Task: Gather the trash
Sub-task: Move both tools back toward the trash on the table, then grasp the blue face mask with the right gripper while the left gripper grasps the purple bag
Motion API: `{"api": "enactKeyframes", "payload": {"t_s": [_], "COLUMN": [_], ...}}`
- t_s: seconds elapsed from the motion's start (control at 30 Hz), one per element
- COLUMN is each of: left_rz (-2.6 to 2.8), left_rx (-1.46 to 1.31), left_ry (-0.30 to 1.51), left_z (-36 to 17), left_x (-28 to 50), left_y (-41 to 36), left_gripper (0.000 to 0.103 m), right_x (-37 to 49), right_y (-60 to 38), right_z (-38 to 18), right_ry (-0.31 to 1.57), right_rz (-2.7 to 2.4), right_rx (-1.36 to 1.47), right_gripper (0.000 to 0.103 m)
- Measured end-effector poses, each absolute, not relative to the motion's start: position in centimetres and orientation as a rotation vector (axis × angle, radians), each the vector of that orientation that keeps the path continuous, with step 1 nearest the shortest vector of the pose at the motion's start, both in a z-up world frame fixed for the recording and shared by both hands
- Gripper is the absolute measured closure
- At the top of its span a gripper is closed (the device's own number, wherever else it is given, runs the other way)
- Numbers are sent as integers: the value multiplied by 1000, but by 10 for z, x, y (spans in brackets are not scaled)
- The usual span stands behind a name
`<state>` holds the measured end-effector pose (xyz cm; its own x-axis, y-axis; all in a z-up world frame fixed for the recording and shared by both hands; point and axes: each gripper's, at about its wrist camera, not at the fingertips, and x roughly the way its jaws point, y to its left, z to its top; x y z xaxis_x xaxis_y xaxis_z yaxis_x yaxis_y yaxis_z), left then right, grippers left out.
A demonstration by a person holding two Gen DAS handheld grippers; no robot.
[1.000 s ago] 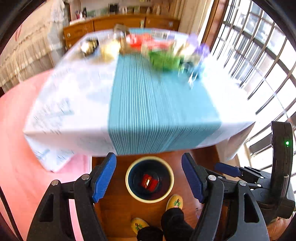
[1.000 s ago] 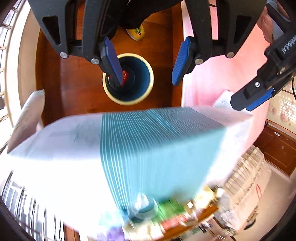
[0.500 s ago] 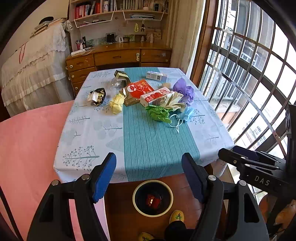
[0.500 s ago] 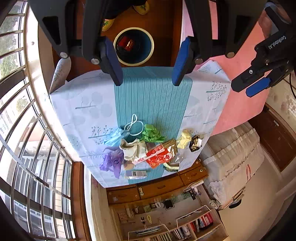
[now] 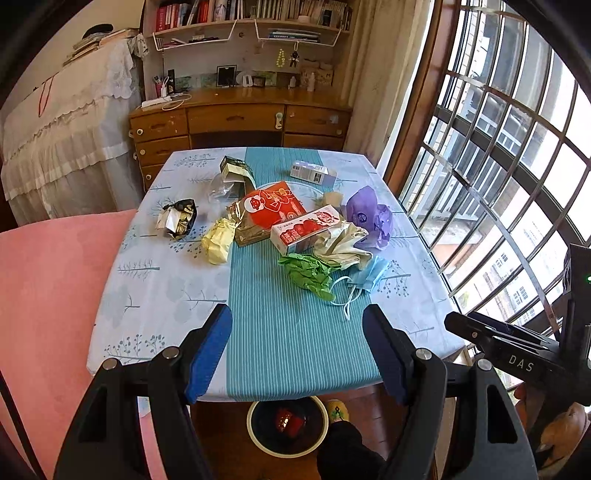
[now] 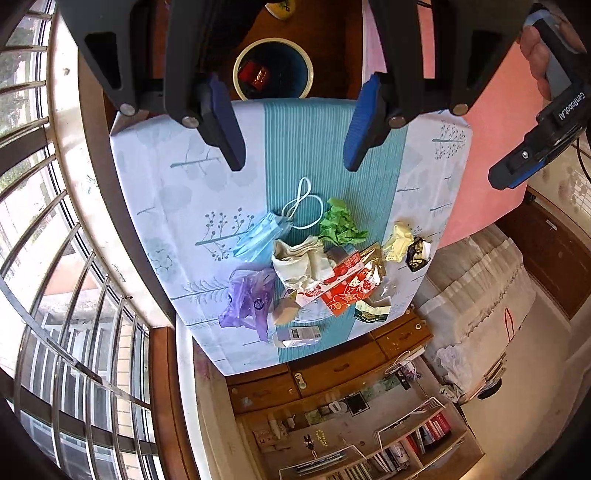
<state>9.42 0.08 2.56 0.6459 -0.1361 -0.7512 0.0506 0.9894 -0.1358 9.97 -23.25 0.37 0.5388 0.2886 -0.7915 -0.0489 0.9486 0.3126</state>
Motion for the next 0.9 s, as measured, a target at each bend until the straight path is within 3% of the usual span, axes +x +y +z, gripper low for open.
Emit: {"api": "enactKeyframes", "payload": {"t_s": [0.4, 0.5, 0.73, 0.9], "left_rz": [43, 64, 93, 88], "left_rx": [-189, -203, -195, -174], "left_ry": [1061, 1083, 1134, 1130], "left_z": [-39, -47, -62, -59], "left_x": [219, 231, 248, 254], "left_y": [-47, -54, -65, -72], "left_gripper": [32, 32, 32, 32], "right_x": [256, 278, 293, 285], "right_y": [-263, -256, -235, -223], "right_z": [-69, -91, -120, -121], "right_ry": [1197, 1242, 1254, 1194], "right_rz": [374, 426, 487, 539], "right_rx": [226, 163, 16, -101], "right_gripper": [53, 61, 64, 91]}}
